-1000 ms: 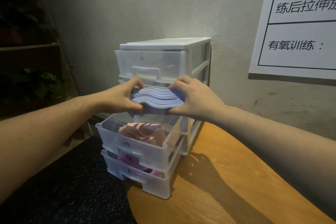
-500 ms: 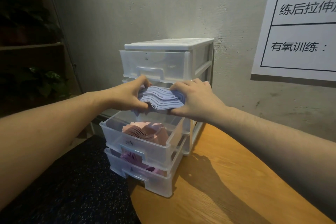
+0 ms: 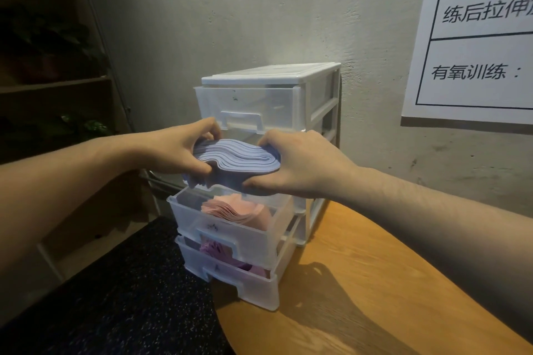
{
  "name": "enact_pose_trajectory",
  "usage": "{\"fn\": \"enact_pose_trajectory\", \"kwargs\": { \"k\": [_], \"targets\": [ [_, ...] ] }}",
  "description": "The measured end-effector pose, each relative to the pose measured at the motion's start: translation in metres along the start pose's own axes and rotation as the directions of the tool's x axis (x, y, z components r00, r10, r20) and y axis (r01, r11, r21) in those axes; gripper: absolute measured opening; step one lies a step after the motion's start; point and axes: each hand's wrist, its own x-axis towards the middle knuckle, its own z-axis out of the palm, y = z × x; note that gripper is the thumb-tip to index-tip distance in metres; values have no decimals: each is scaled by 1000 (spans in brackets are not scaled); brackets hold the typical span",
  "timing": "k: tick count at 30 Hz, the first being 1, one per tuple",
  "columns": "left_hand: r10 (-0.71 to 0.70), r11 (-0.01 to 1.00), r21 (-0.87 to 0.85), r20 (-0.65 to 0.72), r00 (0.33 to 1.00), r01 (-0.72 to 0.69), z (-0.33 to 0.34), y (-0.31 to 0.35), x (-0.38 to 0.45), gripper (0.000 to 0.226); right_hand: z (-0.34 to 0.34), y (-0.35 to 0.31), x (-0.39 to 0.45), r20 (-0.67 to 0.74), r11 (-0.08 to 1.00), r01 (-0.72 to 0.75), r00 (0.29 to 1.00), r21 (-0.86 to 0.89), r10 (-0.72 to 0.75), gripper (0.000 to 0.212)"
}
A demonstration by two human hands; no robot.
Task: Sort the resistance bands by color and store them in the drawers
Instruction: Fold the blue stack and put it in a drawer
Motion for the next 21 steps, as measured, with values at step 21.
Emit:
{"fn": "enact_pose_trajectory", "kwargs": {
  "k": [21],
  "targets": [
    [-25, 999, -37, -35, 999, 23, -56, -1, 33, 54, -22, 3, 57, 125, 922, -240, 969, 302, 212, 43]
  ]
}}
